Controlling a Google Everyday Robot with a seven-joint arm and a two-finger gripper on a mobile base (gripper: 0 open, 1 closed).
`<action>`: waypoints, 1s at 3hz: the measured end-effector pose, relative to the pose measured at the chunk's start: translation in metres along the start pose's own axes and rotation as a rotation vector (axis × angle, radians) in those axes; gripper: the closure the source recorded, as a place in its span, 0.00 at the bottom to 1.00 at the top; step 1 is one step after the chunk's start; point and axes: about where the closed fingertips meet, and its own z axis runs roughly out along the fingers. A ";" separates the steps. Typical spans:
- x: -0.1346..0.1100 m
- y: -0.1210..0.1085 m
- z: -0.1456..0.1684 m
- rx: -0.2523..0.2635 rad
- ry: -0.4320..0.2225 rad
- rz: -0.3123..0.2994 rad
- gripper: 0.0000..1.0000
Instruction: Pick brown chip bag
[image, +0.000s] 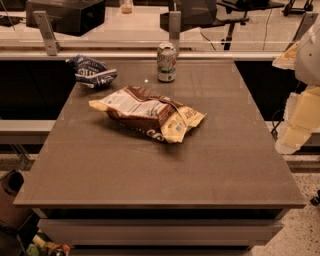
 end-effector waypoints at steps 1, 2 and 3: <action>0.000 0.000 0.000 0.000 0.000 0.000 0.00; -0.016 -0.007 0.010 0.001 -0.027 0.004 0.00; -0.040 -0.018 0.032 -0.015 -0.043 0.044 0.00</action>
Offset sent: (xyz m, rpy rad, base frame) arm 0.0327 0.0335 -0.0144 0.0633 0.0013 0.0102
